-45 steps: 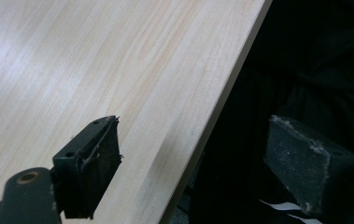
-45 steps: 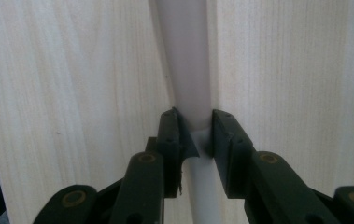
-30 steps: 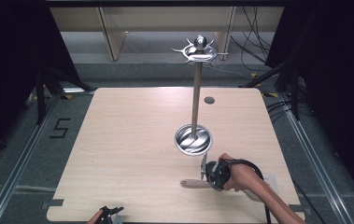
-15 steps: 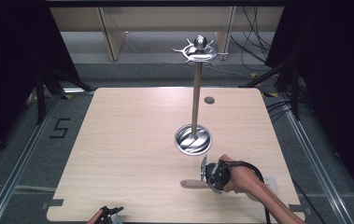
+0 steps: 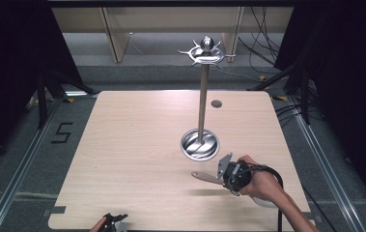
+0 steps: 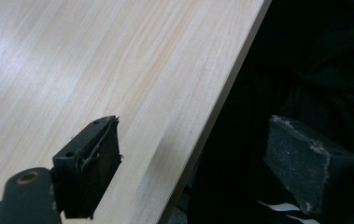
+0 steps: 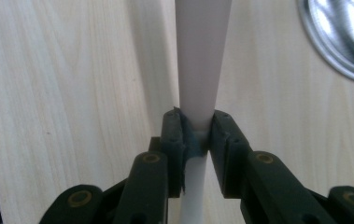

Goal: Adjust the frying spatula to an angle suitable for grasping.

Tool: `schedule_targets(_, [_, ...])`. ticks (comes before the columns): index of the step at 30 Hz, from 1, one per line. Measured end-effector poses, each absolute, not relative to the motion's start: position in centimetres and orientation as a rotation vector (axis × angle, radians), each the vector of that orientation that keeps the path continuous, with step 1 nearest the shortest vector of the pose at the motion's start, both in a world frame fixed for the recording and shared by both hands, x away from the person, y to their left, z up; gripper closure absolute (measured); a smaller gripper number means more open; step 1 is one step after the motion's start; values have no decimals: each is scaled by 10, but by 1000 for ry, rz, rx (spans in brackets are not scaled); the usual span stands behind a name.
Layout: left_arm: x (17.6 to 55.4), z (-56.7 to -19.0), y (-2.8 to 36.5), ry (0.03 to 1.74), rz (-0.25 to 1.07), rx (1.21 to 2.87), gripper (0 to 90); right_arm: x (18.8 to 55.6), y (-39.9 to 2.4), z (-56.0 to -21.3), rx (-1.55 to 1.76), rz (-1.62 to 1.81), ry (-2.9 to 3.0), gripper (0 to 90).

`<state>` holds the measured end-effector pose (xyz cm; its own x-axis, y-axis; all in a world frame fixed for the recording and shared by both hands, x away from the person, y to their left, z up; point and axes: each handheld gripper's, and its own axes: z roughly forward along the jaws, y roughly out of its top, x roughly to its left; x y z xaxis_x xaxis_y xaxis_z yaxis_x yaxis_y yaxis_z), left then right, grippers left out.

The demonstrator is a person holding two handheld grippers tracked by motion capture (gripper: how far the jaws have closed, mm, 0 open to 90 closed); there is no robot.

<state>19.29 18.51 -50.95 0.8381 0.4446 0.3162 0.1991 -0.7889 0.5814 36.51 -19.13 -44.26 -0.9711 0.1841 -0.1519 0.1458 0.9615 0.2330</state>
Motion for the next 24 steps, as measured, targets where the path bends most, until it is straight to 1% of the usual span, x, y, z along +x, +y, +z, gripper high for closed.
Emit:
schedule_targets(1, [193, -510, 185, 477, 614, 2468, 174, 366, -196, -439, 254, 410, 2928, 767])
schedule_targets(2, [193, -510, 185, 477, 614, 2468, 173, 366, -196, -439, 254, 410, 2928, 767])
schedule_targets(3, [193, -510, 185, 478, 617, 2469, 173, 363, -200, -436, 359, 415, 2919, 766])
schedule_targets(4, [193, -510, 185, 479, 608, 2466, 174, 366, -206, -431, 305, 482, 2884, 767])
schedule_targets(5, [193, -510, 185, 478, 609, 2466, 174, 366, -210, -428, 323, 506, 2886, 766])
schedule_targets(6, [194, -510, 185, 472, 575, 2475, 174, 365, -213, -426, 343, 547, 2851, 766])
schedule_targets(8, [194, -511, 185, 465, 572, 2475, 173, 365, -216, -423, 366, 566, 2840, 767])
schedule_targets(9, [193, -511, 185, 483, 603, 2469, 173, 365, -221, -419, 395, 610, 2811, 766])
schedule_targets(11, [194, -511, 185, 473, 597, 2473, 173, 366, -222, -418, 364, 642, 2814, 766])
schedule_targets(12, [194, -512, 185, 481, 617, 2468, 173, 363, -226, -413, 438, 685, 2775, 767])
schedule_targets(14, [194, -510, 186, 489, 609, 2464, 173, 364, -229, -410, 424, 715, 2770, 767])
schedule_targets(16, [193, -510, 186, 484, 615, 2465, 174, 362, -235, -401, 536, 787, 2689, 767])
schedule_targets(18, [194, -509, 186, 485, 612, 2466, 174, 365, -238, -397, 506, 825, 2667, 767])
schedule_targets(19, [194, -510, 187, 483, 598, 2469, 174, 364, -241, -394, 575, 859, 2630, 767])
schedule_targets(20, [194, -509, 187, 488, 629, 2464, 173, 366, -246, -387, 576, 927, 2589, 767])
schedule_targets(24, [194, -509, 187, 492, 618, 2466, 173, 369, -251, -377, 586, 1034, 2540, 767])
